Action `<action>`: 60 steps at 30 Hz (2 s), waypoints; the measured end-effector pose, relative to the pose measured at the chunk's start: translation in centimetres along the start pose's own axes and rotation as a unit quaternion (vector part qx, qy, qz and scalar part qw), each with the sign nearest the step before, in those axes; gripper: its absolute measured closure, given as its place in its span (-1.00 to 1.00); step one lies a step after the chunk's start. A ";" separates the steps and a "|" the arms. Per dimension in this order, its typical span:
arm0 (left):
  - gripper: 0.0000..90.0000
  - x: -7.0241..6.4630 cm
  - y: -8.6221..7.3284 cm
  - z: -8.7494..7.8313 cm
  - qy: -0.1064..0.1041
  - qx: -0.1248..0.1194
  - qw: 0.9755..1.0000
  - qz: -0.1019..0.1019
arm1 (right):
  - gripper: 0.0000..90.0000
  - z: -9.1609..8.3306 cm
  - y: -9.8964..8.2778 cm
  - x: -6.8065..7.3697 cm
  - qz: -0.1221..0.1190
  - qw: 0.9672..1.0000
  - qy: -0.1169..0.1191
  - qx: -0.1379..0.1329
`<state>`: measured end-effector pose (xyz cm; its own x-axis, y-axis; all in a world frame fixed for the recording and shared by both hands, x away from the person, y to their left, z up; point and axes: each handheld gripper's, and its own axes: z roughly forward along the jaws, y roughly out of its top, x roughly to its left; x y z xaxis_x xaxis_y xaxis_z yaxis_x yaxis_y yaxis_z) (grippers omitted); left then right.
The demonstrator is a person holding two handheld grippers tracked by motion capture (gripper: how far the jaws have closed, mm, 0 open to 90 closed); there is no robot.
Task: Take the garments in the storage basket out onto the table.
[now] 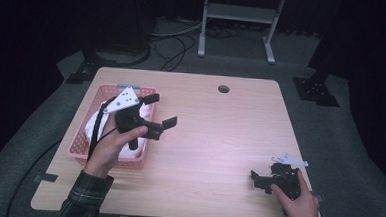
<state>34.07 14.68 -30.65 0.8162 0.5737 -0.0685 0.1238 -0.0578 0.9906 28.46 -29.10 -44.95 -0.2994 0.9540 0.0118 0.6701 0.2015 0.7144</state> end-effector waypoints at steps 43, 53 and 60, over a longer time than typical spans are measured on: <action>-1.00 3.8 -0.1 -3.8 0.054 -0.007 0.999 0.005 | -1.00 0.0 0.0 0.0 0.000 1.000 0.000 0.000; -1.00 4.6 0.0 -5.0 0.072 -0.009 0.997 0.007 | -1.00 0.0 0.0 0.0 0.000 1.000 0.000 0.000; -1.00 5.1 0.0 -5.6 0.084 -0.008 0.996 0.009 | -1.00 0.0 0.0 0.0 0.000 1.000 0.000 0.000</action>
<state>35.07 22.17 -30.37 0.7127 0.7008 -0.0307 0.0992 -0.0574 0.9934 28.46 -29.10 -44.95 -0.2996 0.9540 0.0116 0.6699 0.2017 0.7145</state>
